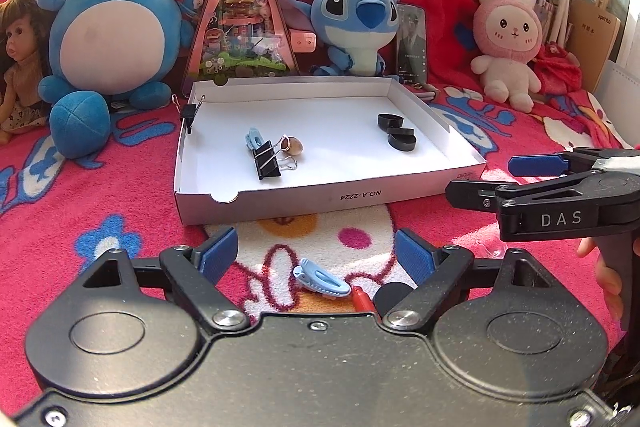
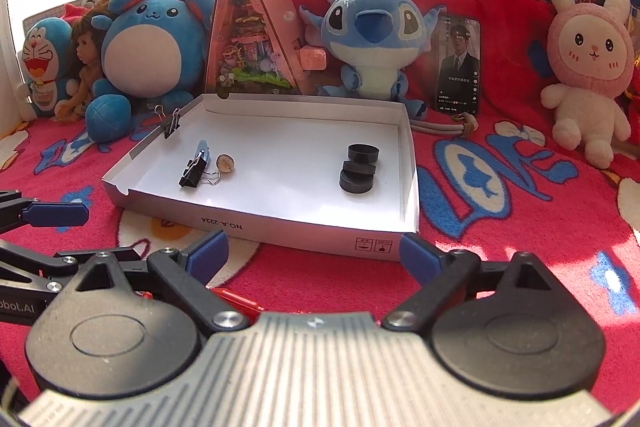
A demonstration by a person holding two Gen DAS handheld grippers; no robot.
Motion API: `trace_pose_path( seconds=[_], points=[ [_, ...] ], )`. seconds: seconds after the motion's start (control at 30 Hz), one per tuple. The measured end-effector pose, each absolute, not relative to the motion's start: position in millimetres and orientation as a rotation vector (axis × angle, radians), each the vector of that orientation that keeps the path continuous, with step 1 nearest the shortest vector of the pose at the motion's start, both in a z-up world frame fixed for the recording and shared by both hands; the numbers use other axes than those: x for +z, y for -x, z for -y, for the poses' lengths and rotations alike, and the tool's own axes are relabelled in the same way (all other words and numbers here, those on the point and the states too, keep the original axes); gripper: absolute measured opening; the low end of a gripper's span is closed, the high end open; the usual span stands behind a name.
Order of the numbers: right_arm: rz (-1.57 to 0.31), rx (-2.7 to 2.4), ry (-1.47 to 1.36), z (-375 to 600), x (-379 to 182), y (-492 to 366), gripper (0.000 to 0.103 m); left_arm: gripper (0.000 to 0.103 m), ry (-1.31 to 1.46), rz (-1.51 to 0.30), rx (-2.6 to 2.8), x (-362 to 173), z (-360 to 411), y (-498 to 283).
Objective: Organize rigid objects
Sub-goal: 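Withdraw both tools from the box toward the remaining objects, then grasp the red marker with left tool while right tool grasps the clear plastic dome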
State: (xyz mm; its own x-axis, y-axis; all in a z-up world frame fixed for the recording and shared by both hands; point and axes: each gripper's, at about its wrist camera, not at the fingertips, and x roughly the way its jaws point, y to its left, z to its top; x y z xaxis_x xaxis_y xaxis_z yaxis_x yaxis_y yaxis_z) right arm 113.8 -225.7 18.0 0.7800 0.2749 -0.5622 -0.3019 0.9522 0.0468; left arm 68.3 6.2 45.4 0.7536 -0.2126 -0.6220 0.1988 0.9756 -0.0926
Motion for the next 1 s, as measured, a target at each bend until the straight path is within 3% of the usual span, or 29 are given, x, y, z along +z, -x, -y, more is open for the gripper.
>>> trace_pose_path(
  seconds=[1.0],
  points=[
    [-0.620, 0.328, 0.088, 227, -8, -78, 0.097, 0.084, 0.043, -0.748, -0.228, 18, -12, -51]
  ],
)
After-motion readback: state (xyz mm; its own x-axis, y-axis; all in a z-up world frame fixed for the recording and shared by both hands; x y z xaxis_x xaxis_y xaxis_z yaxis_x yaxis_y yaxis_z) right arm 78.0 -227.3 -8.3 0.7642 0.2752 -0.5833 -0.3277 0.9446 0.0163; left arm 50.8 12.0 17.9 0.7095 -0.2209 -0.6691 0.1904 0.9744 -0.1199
